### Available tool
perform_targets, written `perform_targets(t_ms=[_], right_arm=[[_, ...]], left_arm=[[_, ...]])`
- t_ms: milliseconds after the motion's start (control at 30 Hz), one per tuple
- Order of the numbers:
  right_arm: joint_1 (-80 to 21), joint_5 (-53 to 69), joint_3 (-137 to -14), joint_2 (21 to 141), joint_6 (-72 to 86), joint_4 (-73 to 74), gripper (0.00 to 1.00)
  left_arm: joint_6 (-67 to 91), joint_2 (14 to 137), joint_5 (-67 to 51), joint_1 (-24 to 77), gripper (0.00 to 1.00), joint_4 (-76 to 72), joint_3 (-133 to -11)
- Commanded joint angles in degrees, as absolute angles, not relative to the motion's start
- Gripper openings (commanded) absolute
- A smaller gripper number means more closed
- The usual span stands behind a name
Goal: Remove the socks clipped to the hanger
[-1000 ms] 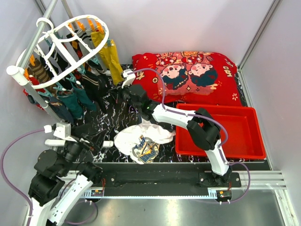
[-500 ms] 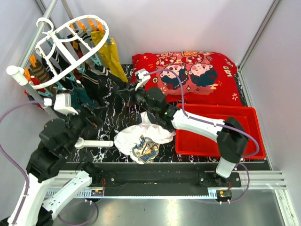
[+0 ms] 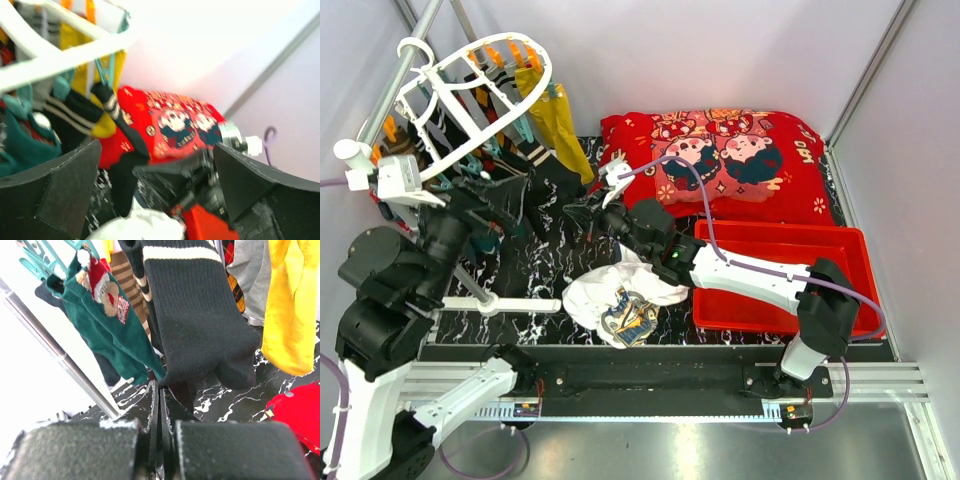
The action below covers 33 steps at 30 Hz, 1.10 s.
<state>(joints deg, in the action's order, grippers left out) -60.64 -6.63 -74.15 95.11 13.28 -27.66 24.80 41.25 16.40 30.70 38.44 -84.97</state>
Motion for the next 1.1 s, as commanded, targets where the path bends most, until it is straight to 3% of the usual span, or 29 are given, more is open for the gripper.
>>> perform_targets(t_ms=[0,133,467,600,1067], right_arm=[[-61.2,-7.8,-74.3,92.6,12.1,-29.8,0.00],[-61.4,-7.6,-74.8,92.5,12.1,-29.6,0.00],[-62.1,-7.4,-73.9,90.7,11.5,-29.1,0.00],[-62.1,-7.1,-72.8,89.5,12.0,-29.2,0.00],[-62.1,-6.0,-69.5,88.0,14.1,-32.5,0.00]], left_arm=[[18.3,48.4,24.3,31.0,0.99,36.3,-90.8],[15.6,53.9,32.0,30.9,0.99,37.5,-94.5],[16.2,64.3,37.3,31.0,0.82,40.2,-102.9],[21.7,68.0,40.6,31.0,0.74,47.9,-107.2],[25.9,71.3,31.7,25.5,0.69,46.0,-105.7]])
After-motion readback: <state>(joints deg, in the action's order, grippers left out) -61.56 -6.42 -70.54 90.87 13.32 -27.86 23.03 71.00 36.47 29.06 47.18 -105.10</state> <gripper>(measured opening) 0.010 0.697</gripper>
